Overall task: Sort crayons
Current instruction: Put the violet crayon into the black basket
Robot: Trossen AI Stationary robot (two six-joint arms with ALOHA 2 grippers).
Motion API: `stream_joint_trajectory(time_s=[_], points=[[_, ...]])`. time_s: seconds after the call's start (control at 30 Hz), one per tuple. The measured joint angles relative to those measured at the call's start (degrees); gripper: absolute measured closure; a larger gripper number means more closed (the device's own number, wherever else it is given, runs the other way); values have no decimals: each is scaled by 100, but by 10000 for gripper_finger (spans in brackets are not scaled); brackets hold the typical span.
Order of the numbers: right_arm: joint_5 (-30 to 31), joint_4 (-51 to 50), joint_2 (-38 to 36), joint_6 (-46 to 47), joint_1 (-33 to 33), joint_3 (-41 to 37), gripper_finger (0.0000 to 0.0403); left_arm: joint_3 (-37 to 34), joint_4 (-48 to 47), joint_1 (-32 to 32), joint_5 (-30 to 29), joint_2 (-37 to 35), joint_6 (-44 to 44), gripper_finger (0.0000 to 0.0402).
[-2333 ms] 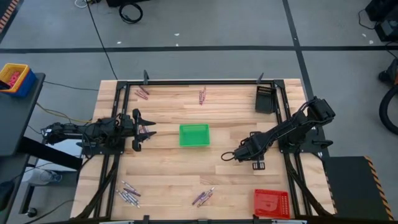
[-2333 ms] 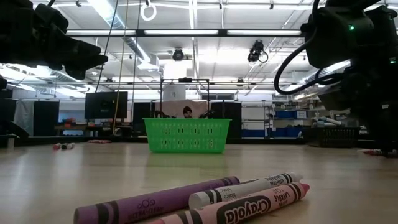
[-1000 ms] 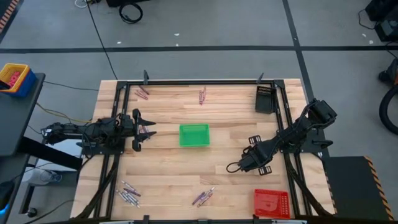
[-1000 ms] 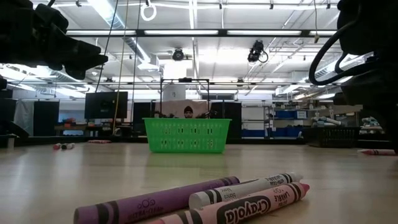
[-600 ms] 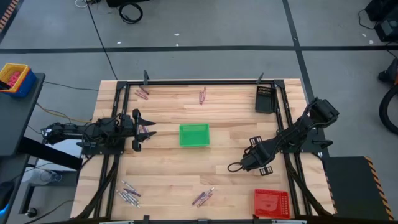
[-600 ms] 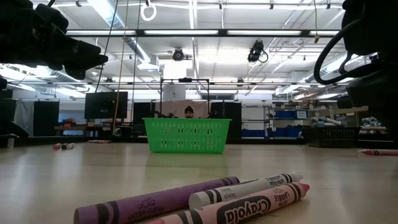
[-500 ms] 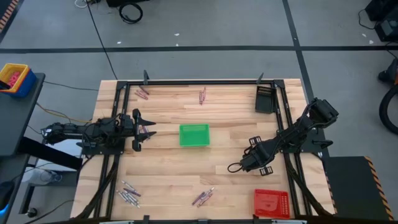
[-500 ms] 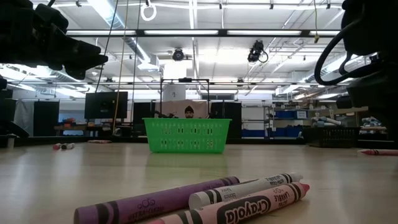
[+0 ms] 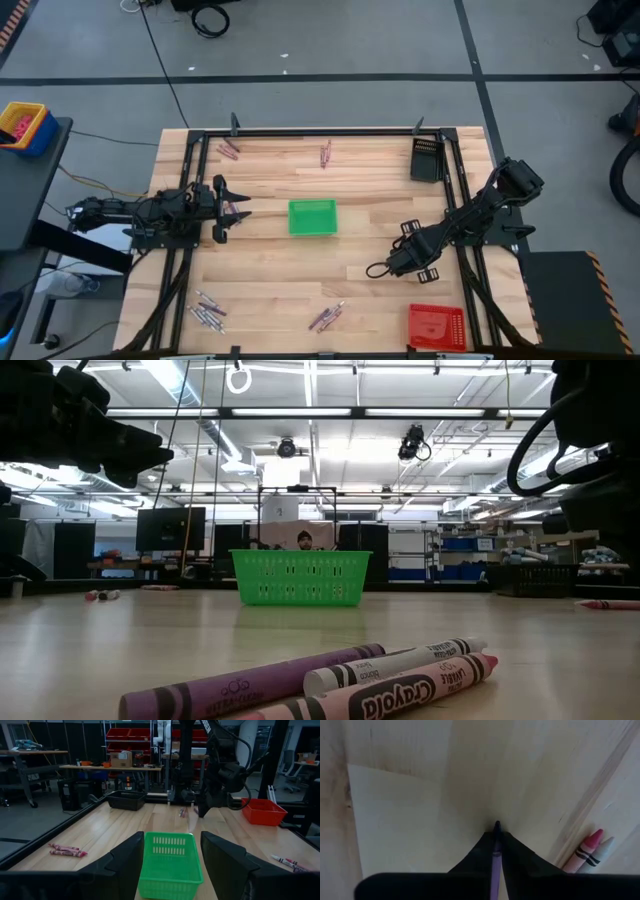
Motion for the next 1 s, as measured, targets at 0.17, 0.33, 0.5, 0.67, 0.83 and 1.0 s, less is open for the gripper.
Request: stream_joint_trajectory(time_s=[0.17, 0.33, 0.5, 0.67, 0.83, 1.0], points=[[145, -52, 41, -90, -10, 387, 366, -1, 0, 0, -1, -1, 0, 193], [426, -83, 28, -310, -59, 980, 366, 0, -2, 1, -1, -2, 0, 193], [858, -451, 24, -425, -297, 1515, 366, -1, 0, 0, -1, -1, 0, 193], [1293, -1210, 15, -515, -888, 1845, 365, 1, 0, -1, -1, -2, 0, 193], [1777, -1569, -157, -557, -1914, 1793, 365, -2, 0, 0, -1, -2, 0, 193], [2607, -1712, -611, -537, -3198, 1708, 365, -1, 0, 0, 1, -2, 0, 193]])
